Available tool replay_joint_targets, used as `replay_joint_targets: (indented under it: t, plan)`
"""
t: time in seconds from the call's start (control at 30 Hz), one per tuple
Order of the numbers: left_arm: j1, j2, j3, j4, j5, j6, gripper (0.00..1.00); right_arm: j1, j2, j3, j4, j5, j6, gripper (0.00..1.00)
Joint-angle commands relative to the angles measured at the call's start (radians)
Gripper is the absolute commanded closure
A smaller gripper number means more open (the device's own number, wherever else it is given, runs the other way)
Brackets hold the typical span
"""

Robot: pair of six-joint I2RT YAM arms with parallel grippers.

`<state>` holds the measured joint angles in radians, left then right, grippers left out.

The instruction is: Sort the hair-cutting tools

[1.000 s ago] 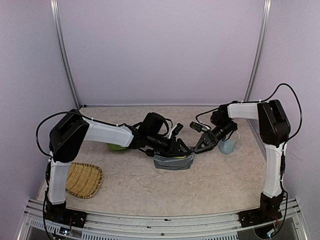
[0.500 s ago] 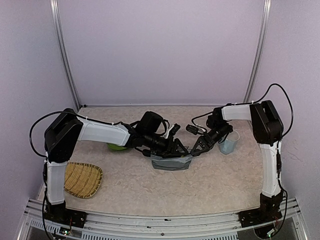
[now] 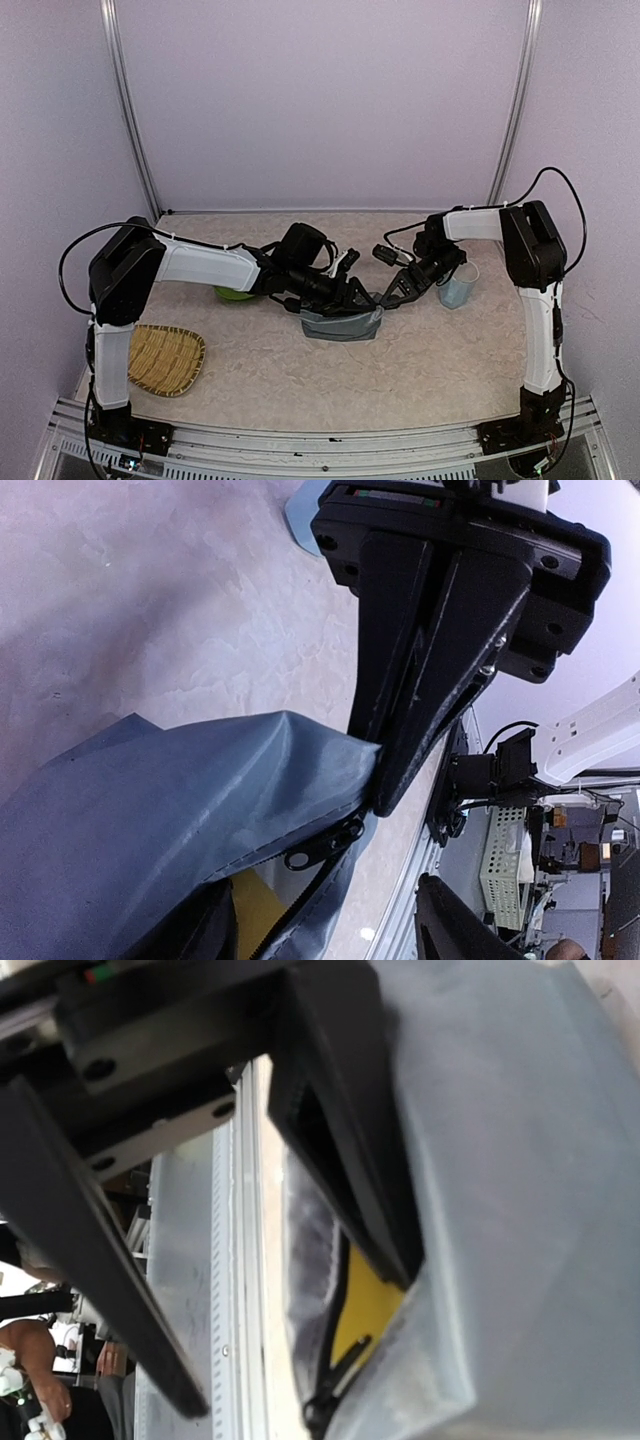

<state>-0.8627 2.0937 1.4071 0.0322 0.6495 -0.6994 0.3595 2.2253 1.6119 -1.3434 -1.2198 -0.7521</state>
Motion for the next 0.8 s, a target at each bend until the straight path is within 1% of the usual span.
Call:
replay_joint_targets:
  t: [0.0, 0.1, 0.33, 0.5, 0.57, 0.77]
  plan:
    - [-0.001, 0.045, 0.007, 0.058, 0.050, -0.048, 0.42, 0.009, -0.004, 0.012, -0.024, -0.041, -0.017, 0.99]
    - [-0.001, 0.043, 0.003, 0.119, 0.083, -0.077, 0.45, 0.009, -0.007, -0.001, -0.005, -0.030, 0.001, 0.99]
    - [-0.001, 0.046, 0.003, 0.185, 0.098, -0.117, 0.57, 0.009, -0.001, 0.005, -0.002, -0.024, 0.009, 0.99]
    - [0.001, 0.046, -0.008, 0.211, 0.096, -0.131, 0.65, 0.009, -0.003, 0.002, 0.000, -0.022, 0.010, 0.99]
    - [0.003, 0.045, -0.013, 0.225, 0.097, -0.137, 0.71, 0.009, -0.004, 0.000, 0.001, -0.021, 0.009, 0.99]
    - [0.007, 0.056, -0.014, 0.236, 0.098, -0.152, 0.74, 0.009, -0.003, 0.002, 0.001, -0.021, 0.009, 0.99]
